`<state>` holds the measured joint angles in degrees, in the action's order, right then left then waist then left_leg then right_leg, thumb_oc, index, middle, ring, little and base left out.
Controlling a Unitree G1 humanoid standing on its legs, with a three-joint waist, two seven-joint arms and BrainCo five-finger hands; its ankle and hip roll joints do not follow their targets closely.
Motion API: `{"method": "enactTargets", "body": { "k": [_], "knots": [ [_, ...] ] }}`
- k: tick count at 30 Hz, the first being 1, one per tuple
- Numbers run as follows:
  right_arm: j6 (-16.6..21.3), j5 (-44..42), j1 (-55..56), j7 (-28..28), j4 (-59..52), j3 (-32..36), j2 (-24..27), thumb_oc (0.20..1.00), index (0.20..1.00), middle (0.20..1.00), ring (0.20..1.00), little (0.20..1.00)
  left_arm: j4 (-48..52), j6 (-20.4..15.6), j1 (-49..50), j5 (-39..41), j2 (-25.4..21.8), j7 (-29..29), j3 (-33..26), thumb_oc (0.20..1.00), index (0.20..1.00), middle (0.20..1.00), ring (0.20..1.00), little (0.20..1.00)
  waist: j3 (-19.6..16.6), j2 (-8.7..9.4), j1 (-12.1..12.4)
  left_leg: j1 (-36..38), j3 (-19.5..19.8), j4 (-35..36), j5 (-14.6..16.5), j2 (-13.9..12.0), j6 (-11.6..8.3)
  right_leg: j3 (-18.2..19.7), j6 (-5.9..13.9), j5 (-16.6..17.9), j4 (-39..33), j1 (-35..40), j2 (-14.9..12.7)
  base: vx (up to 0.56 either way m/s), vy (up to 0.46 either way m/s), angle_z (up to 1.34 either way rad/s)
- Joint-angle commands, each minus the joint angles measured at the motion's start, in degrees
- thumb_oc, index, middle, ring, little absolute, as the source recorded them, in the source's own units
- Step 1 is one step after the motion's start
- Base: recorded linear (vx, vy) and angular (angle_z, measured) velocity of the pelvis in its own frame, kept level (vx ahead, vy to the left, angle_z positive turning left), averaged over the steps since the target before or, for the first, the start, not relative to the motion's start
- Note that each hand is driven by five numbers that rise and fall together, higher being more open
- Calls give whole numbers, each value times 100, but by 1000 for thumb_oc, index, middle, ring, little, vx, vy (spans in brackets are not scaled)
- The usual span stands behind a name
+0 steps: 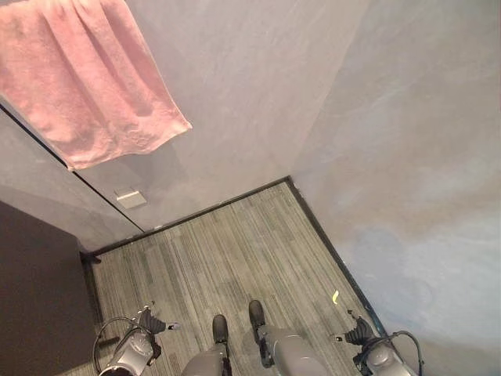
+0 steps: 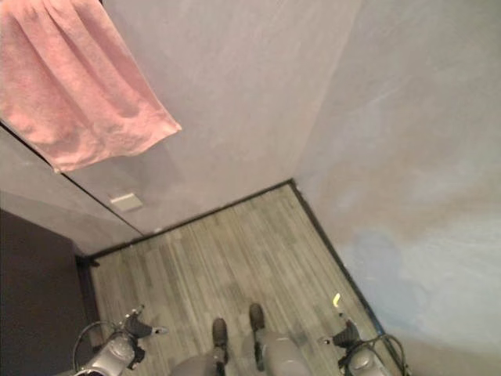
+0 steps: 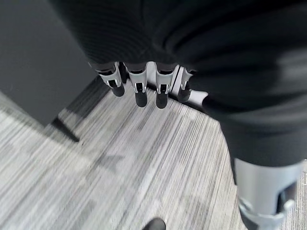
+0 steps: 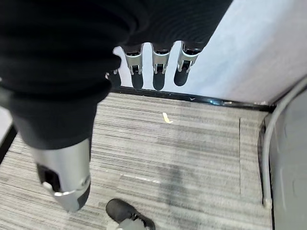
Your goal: Put brush and paste in cup on sink, flatten towel.
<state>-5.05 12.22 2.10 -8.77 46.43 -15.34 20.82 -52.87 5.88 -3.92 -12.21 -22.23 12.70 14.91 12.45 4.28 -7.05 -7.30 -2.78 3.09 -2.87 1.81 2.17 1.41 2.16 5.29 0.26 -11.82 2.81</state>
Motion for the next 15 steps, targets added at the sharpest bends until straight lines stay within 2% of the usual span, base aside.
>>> {"method": "enactTargets", "body": {
  "k": [1,2,4,5,6,7,8,9,12,13,14,15],
  "knots": [
    [75,89,-85,-139,-76,-17,298,1000,1000,1000,1000,1000,-62,-171,-183,58,-56,138,35,1000,1000,1000,1000,1000,18,-196,11,137,-194,-254,203,206,-282,111,403,-257,337,5,158,89,-48,22],
    [74,106,-118,-138,-66,-29,347,1000,1000,1000,1000,1000,-94,-168,-198,95,-24,149,38,1000,1000,1000,1000,1000,23,-216,26,67,-191,-550,351,243,-294,89,386,-250,320,34,109,144,-78,19],
    [74,115,-178,-147,-56,-26,491,1000,1000,1000,1000,1000,-43,-194,-217,141,35,148,83,1000,1000,1000,1000,1000,79,-266,52,-274,-333,-1528,363,321,-505,-27,309,-284,233,182,12,103,-76,18],
    [74,162,-199,-153,-63,-36,539,1000,1000,1000,1000,1000,-33,-199,-234,152,49,151,86,1000,1000,1000,1000,1000,91,-280,65,-423,-425,-1795,307,258,-596,-99,287,-315,212,259,-28,48,-70,37],
    [56,244,-215,-179,-79,-26,607,1000,1000,1000,1000,1000,15,-186,-252,177,65,151,101,1000,1000,1000,1000,1000,108,-278,31,-574,-696,-2066,249,23,-662,-233,277,-356,217,349,-123,27,-47,64],
    [56,244,-215,-179,-79,-26,607,1000,1000,1000,1000,1000,15,-186,-252,177,64,151,101,1000,1000,1000,1000,1000,102,-279,29,-582,-694,-2067,247,24,-662,-235,277,-355,217,341,-124,65,-16,120],
    [5,296,-230,-220,-52,-6,625,1000,1000,1000,1000,1000,34,-190,-271,197,75,168,86,1000,1000,1000,1000,1000,109,-262,45,-725,-869,-2113,175,-239,-634,-324,251,-437,204,473,-216,89,14,109],
    [11,266,-254,-233,-95,7,635,1000,1000,1000,1000,1000,35,-209,-272,229,65,197,66,1000,1000,1000,1000,1000,103,-247,69,-810,-745,-2105,216,-236,-602,-318,247,-477,196,522,-228,144,56,89],
    [33,189,-258,-253,-150,30,615,1000,1000,1000,1000,1000,38,-209,-217,273,38,256,15,1000,1000,1000,1000,1000,40,-217,78,-855,-606,-1841,287,-351,-535,-251,274,-540,205,559,-288,95,66,13],
    [33,173,-238,-259,-152,30,591,1000,1000,1000,1000,1000,22,-199,-190,296,28,289,-15,1000,1000,1000,1000,1000,3,-208,85,-905,-572,-1649,174,-539,-567,-238,295,-578,214,579,-335,99,80,-17],
    [33,172,-233,-260,-153,27,589,1000,1000,1000,1000,1000,23,-199,-184,296,27,290,-14,1000,1000,1000,1000,1000,-4,-199,82,-889,-574,-1620,160,-530,-571,-238,295,-586,219,579,-342,108,104,-22],
    [41,164,-225,-272,-130,28,579,1000,1000,1000,1000,1000,29,-198,-172,315,20,308,-28,1000,1000,1000,1000,1000,-25,-195,99,-954,-535,-1538,59,-663,-604,-235,306,-619,221,607,-389,281,300,-23]
  ]
}}
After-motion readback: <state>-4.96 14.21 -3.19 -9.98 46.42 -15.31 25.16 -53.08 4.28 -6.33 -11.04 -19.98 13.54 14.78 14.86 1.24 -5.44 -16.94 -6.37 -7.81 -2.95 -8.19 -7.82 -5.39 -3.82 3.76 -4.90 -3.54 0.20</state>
